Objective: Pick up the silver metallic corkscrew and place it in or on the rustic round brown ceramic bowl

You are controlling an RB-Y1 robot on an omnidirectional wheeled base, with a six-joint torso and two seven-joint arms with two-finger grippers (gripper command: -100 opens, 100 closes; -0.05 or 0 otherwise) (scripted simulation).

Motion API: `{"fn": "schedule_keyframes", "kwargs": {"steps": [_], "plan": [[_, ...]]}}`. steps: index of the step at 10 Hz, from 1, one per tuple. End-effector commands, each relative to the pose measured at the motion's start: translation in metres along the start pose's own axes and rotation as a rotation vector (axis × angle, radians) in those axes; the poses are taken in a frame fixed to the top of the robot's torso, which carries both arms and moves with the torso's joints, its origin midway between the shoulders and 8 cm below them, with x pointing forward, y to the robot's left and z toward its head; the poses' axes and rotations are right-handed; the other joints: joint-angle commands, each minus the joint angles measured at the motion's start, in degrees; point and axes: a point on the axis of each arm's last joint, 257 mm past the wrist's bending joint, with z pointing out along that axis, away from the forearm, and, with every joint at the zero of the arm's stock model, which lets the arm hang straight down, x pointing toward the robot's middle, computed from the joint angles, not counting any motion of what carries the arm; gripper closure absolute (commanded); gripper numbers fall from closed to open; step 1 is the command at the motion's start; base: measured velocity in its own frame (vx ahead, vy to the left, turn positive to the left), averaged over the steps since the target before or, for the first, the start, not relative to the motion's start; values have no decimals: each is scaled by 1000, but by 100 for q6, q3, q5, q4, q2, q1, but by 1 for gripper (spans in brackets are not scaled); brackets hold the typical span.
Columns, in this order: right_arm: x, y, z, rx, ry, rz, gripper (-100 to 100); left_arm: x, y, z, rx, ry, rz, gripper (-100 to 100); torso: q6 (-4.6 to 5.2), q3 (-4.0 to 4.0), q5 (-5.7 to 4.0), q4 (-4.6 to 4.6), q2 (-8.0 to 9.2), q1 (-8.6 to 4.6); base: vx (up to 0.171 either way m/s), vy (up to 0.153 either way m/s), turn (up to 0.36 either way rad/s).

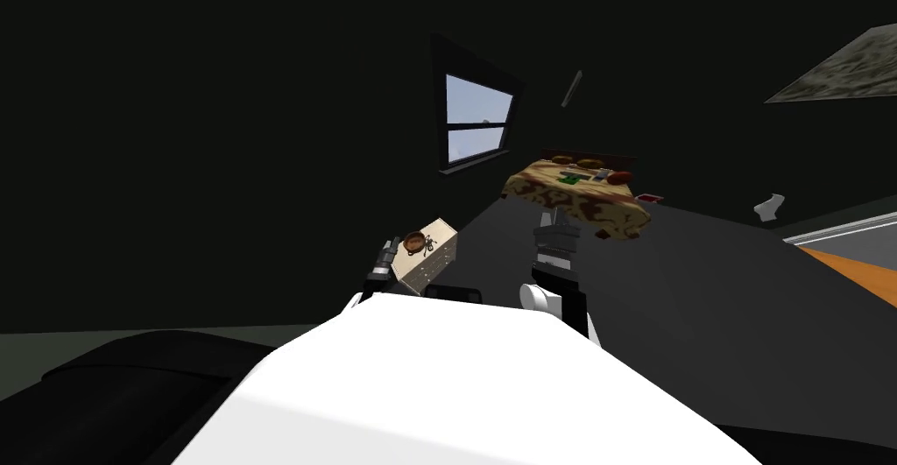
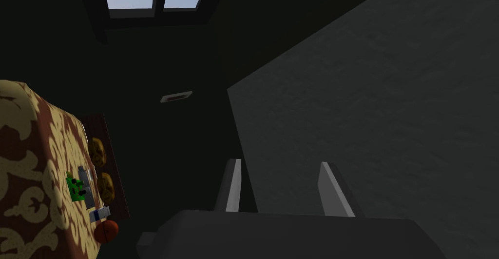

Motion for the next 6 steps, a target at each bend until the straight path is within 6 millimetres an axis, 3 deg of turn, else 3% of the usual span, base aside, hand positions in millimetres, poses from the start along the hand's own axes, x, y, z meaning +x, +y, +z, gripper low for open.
{"fn": "schedule_keyframes", "kwargs": {"steps": [1, 2, 6], "plan": [[0, 0, 0, 0, 0, 0, 0, 11, 10, -6, -18, 19, 22, -100, 0, 0, 0, 0, 0, 0, -19, 18, -170], [0, 0, 0, 0, 0, 0, 0, 13, 14, -9, -28, 26, 22, -100, -2, 0, 0, 0, 0, 0, -8, 9, -16], [0, 0, 0, 0, 0, 0, 0, 39, 33, -21, -55, 70, 95, -100, 1, -1, 0, 0, -2, -1, -14, 15, -190]]}}
